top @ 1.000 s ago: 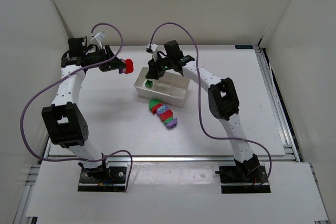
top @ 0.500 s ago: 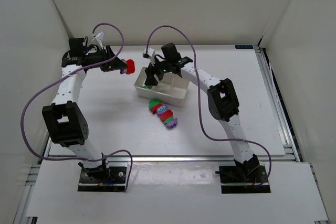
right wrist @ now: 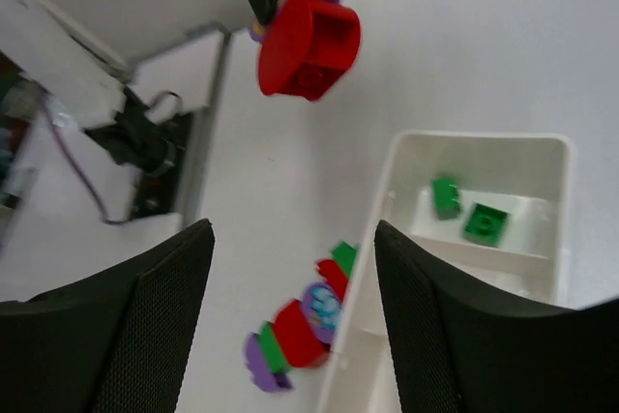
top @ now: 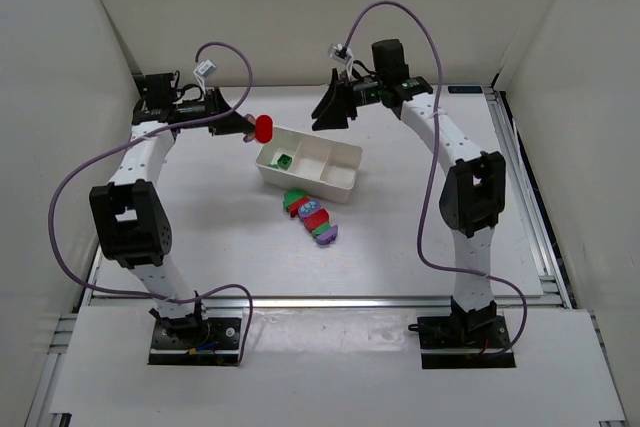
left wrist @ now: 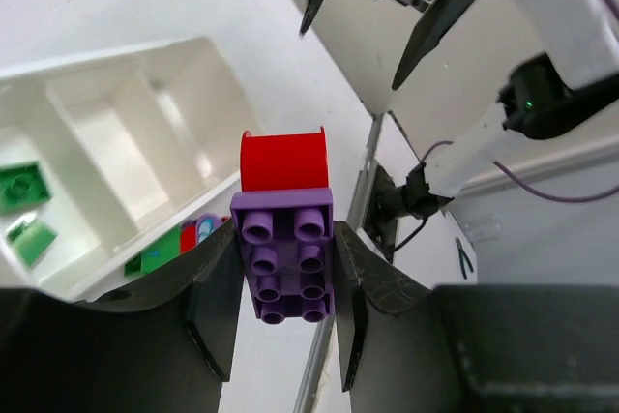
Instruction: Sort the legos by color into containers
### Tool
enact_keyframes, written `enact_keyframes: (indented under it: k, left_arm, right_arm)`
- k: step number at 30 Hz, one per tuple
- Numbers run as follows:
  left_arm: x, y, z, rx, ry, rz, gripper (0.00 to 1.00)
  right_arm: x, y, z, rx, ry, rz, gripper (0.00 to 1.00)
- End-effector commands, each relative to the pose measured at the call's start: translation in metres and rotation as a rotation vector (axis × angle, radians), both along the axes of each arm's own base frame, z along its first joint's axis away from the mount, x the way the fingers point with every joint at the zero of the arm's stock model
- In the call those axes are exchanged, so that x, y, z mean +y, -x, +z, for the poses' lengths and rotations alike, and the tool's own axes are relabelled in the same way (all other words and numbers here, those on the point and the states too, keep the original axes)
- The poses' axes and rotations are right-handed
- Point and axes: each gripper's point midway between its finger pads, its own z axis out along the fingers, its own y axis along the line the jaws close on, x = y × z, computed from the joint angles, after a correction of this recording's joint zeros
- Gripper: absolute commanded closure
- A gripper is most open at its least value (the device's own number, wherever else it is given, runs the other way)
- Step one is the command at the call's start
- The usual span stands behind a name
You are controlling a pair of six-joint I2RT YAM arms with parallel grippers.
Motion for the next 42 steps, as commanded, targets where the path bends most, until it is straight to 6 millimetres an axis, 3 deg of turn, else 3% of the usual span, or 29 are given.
enact_keyframes:
  k: [1, 5, 13, 24, 26, 33, 35, 37, 39, 40, 42]
  left_arm:
    - [-0.014, 0.019, 0.027, -0.127, 0.090, -0.145, 0.79]
    - [-0.020, 0.020, 0.037, -0.130, 0.106, -0.177, 0.79]
    - [-0.032, 0.015, 0.040, -0.141, 0.106, -0.207, 0.79]
    - [-0.043, 0.015, 0.025, -0.106, 0.112, -0.234, 0.78]
    - [-0.058, 0.022, 0.023, -0.096, 0.115, -0.273, 0.78]
    - [-0.065, 0.026, 0.019, -0.085, 0.116, -0.291, 0.78]
    - [-0.065, 0.026, 0.018, -0.085, 0.115, -0.290, 0.78]
    - [-0.065, 0.026, 0.019, -0.090, 0.115, -0.290, 0.78]
    - [-0.065, 0.025, 0.020, -0.102, 0.109, -0.281, 0.77]
    - [-0.065, 0.025, 0.020, -0.105, 0.107, -0.279, 0.77]
    - [-0.063, 0.022, 0.020, -0.126, 0.097, -0.261, 0.77]
  right_arm:
    - [0.012, 0.036, 0.010, 0.302, -0.041, 0.164, 0.29]
    - [0.022, 0.040, 0.008, 0.347, -0.035, 0.196, 0.29]
    - [0.039, 0.030, 0.008, 0.358, -0.042, 0.204, 0.29]
    - [0.054, 0.024, 0.018, 0.334, -0.066, 0.193, 0.29]
    - [0.056, 0.023, 0.019, 0.324, -0.069, 0.195, 0.29]
    - [0.070, 0.032, 0.017, 0.296, -0.062, 0.206, 0.29]
    - [0.074, 0.038, 0.014, 0.303, -0.054, 0.221, 0.42]
    - [0.075, 0.040, 0.011, 0.313, -0.046, 0.223, 0.65]
    - [0.074, 0.041, 0.010, 0.310, -0.044, 0.228, 0.78]
    - [0.073, 0.042, 0.010, 0.306, -0.043, 0.230, 0.90]
    - [0.067, 0.044, 0.010, 0.314, -0.034, 0.224, 0.98]
